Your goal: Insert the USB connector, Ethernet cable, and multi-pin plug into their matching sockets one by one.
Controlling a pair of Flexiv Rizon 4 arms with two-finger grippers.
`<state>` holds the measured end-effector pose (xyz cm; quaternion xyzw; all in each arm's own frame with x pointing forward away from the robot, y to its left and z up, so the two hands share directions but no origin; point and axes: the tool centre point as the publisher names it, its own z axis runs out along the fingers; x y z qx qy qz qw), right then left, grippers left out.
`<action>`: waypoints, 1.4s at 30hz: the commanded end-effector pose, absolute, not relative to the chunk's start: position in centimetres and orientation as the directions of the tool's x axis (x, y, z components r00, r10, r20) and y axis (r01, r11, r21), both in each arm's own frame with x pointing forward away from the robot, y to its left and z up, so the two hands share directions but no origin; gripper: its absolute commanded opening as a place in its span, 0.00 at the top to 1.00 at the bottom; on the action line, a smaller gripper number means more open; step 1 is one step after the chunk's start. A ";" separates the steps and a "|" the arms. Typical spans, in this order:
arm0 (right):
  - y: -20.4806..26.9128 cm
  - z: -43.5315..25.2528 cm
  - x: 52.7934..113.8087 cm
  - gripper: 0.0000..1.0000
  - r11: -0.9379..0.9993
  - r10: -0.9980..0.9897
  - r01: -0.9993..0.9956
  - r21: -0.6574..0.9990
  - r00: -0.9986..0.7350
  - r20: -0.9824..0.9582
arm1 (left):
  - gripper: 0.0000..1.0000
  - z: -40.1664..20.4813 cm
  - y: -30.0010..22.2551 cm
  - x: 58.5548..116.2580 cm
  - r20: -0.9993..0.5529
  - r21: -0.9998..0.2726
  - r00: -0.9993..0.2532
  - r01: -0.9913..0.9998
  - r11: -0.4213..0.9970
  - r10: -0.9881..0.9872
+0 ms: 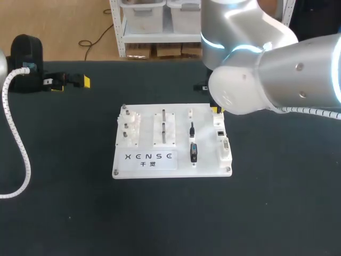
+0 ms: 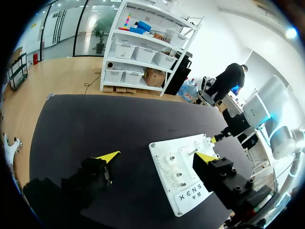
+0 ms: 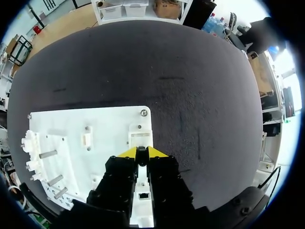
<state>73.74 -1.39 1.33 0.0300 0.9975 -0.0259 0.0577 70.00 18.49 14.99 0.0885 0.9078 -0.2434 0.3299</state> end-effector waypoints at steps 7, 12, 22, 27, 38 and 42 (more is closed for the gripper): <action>-1.7 -0.7 74.3 0.82 0.995 0.061 0.067 -0.073 -0.994 -0.091 | 0.00 15.0 18.5 70.0 -0.642 -0.384 -0.767 0.321 0.866 0.000; -1.4 2.3 74.3 0.00 0.997 0.034 0.045 -0.061 -0.984 -0.176 | 0.00 15.0 18.5 70.0 -0.642 -0.384 -0.767 0.321 0.866 0.000; 1.0 7.4 71.5 0.00 0.999 0.008 0.018 -0.037 -0.968 -0.250 | 0.00 15.0 18.5 70.0 -0.642 -0.384 -0.767 0.321 0.866 0.000; 3.0 6.5 68.3 0.00 0.998 -0.049 -0.042 -0.036 -0.976 -0.214 | 0.00 15.0 18.5 70.0 -0.642 -0.384 -0.767 0.321 0.866 0.000; 5.4 3.6 65.7 0.00 0.996 -0.087 -0.086 -0.016 -0.987 -0.135 | 0.00 15.0 18.5 70.0 -0.642 -0.384 -0.767 0.321 0.866 0.000; 5.8 2.8 65.6 0.18 0.996 -0.087 -0.086 -0.009 -0.989 -0.118 | 0.00 15.0 18.5 70.0 -0.642 -0.384 -0.767 0.321 0.866 0.000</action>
